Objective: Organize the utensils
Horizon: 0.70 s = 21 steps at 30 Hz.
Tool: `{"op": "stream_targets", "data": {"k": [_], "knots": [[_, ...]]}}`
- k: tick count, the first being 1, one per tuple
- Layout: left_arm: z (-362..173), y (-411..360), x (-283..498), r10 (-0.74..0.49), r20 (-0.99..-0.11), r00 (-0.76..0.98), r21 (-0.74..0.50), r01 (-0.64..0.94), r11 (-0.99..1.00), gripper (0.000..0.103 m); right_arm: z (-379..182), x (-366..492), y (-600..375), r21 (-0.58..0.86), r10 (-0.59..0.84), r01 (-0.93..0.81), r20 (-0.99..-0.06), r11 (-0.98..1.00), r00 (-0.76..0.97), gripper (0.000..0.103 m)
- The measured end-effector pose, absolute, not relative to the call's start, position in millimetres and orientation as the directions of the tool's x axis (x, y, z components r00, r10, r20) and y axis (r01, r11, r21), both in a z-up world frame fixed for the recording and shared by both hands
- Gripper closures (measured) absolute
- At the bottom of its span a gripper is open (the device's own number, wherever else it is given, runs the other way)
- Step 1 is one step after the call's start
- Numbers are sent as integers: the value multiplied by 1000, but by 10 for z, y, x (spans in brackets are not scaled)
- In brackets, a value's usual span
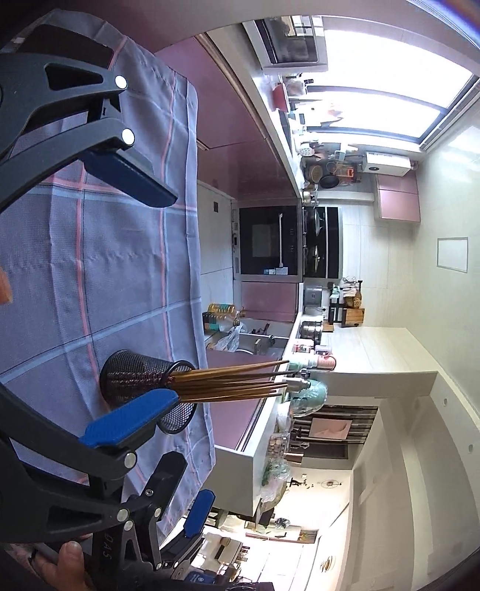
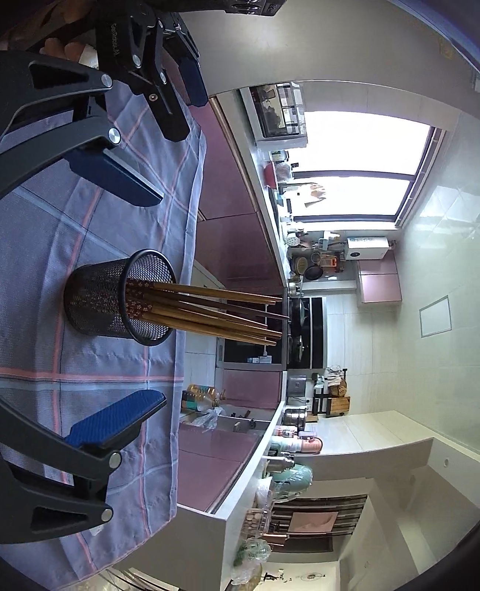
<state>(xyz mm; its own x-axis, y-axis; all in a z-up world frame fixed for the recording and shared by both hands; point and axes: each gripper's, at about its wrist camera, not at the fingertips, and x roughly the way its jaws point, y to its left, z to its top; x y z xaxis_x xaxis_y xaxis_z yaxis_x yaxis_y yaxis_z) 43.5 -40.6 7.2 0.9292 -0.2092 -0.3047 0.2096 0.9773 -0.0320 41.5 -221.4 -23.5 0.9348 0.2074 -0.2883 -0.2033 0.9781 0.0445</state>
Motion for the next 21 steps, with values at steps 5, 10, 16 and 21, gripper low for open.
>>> {"op": "stream_targets", "data": {"k": [5, 10, 16, 21], "knots": [[126, -337, 242, -170, -248, 954, -33, 167, 985, 6, -205, 297, -2135, 32, 179, -176, -245, 984, 953, 7], [146, -313, 150, -167, -239, 957, -49, 160, 986, 6, -221, 205, -2112, 25, 152, -150, -212, 988, 965, 7], [162, -303, 97, -158, -229, 961, -55, 149, 987, 6, -226, 137, -2063, 5, 127, -128, -189, 992, 974, 7], [189, -308, 33, -141, -202, 969, -44, 135, 990, 6, -215, 100, -2037, -5, 117, -119, -172, 993, 978, 7]]}}
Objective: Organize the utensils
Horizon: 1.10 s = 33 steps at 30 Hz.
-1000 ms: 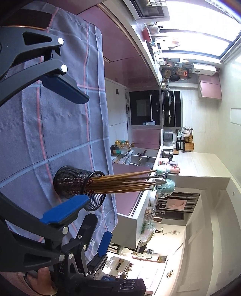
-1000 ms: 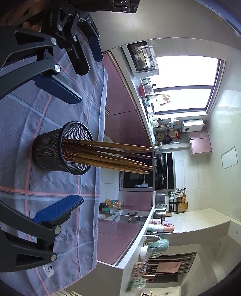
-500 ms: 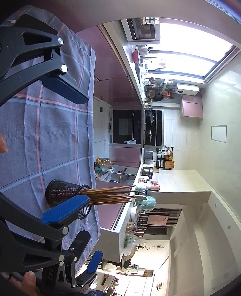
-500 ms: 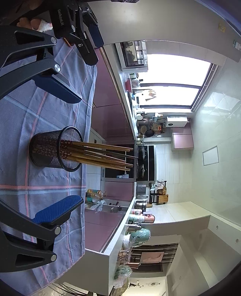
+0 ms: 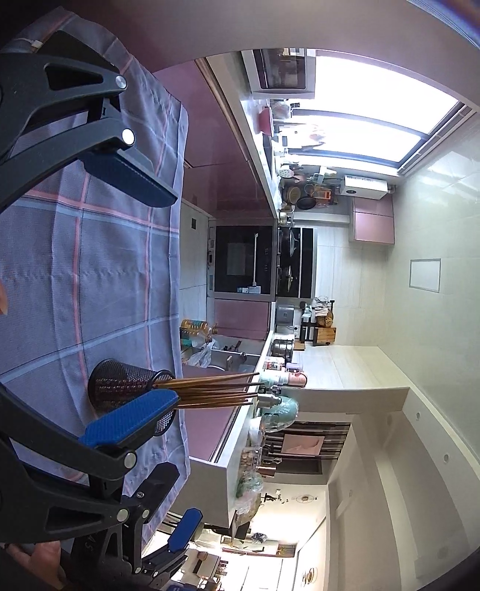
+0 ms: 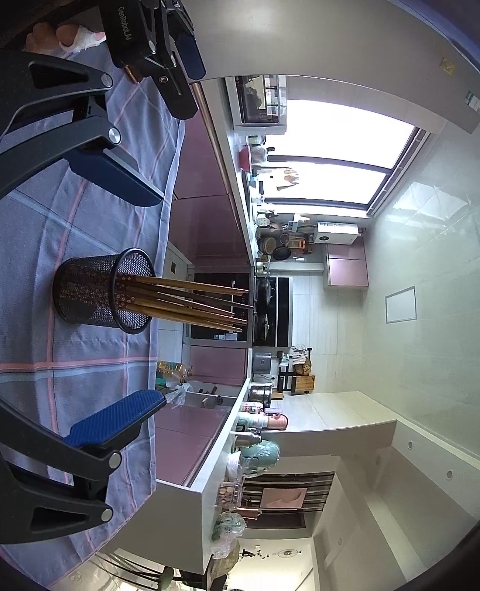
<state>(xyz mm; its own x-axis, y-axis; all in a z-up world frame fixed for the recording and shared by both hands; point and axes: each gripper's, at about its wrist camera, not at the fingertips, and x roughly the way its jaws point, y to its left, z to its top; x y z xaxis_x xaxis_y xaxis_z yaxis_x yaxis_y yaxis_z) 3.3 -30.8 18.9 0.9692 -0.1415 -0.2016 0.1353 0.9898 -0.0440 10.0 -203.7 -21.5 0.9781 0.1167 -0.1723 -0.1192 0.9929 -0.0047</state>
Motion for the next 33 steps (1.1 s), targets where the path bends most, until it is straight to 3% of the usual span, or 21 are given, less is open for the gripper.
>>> {"op": "stream_targets", "data": {"k": [33], "knots": [[188, -351, 8, -133, -198, 971, -32, 129, 991, 6, -268, 122, -2029, 16, 117, -116, -189, 993, 975, 7]]}}
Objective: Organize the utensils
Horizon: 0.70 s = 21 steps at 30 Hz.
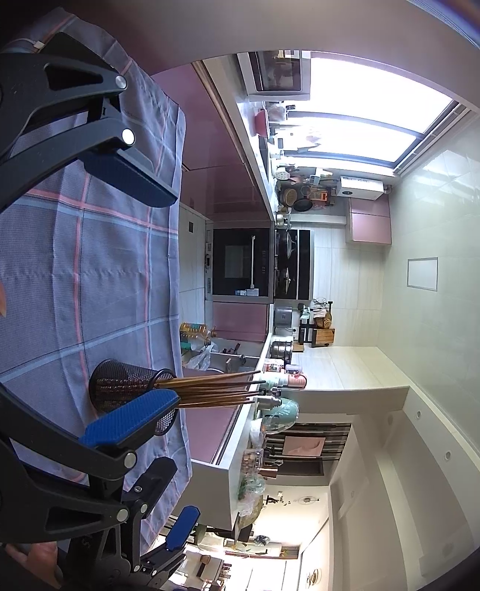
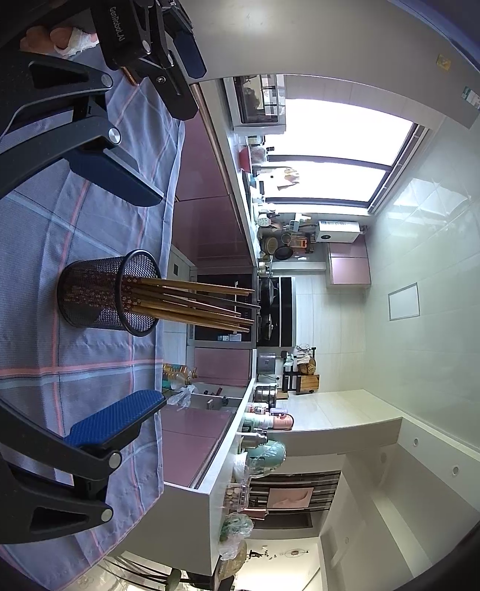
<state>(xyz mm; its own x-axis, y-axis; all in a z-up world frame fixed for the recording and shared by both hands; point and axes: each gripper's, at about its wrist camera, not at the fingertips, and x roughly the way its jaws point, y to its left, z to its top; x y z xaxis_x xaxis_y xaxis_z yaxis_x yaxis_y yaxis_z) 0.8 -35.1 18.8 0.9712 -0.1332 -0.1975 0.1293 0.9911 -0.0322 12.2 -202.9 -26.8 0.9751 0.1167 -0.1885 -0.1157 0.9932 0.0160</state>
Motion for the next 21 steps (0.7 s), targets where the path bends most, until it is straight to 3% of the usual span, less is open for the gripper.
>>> {"op": "stream_targets", "data": {"k": [21], "knots": [[180, -363, 10, -133, -203, 970, -28, 130, 991, 6, -295, 136, -2042, 26, 119, -116, -193, 993, 974, 7]]}}
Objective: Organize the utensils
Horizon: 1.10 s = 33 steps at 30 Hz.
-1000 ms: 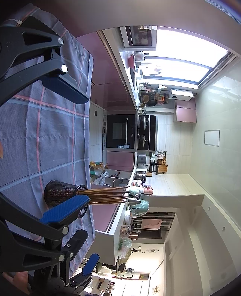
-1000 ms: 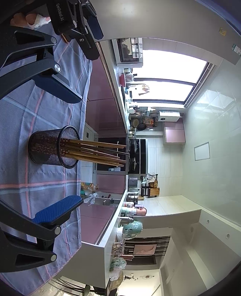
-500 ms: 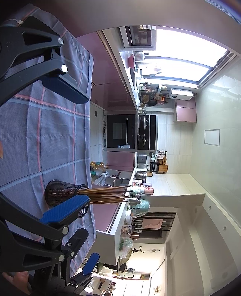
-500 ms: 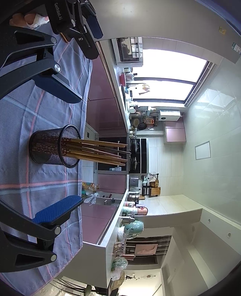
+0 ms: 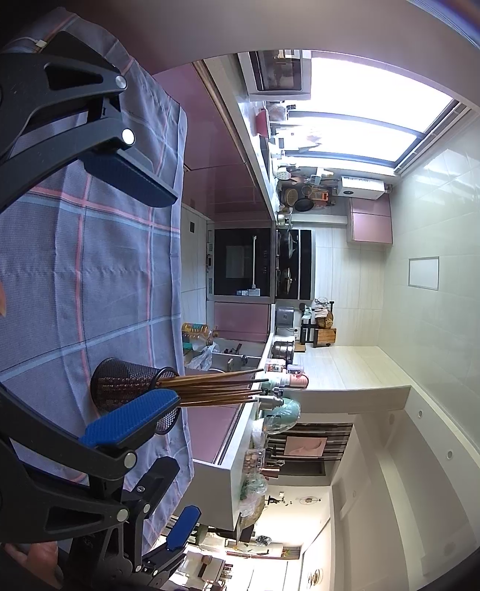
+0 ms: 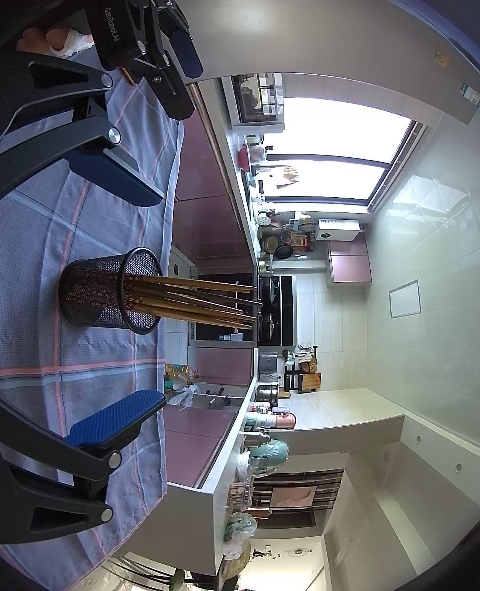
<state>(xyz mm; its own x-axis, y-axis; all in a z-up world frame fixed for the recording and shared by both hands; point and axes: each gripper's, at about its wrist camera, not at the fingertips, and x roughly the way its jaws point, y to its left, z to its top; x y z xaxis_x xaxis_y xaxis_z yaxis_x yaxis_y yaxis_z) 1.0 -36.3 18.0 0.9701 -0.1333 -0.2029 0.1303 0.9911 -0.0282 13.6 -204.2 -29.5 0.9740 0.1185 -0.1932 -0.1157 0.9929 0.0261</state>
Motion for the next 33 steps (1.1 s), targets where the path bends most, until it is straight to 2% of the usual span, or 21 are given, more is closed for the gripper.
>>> {"op": "stream_targets", "data": {"k": [33], "knots": [[151, -373, -7, -132, -204, 970, -28, 129, 991, 6, -290, 124, -2023, 25, 115, -112, -194, 993, 974, 7]]}}
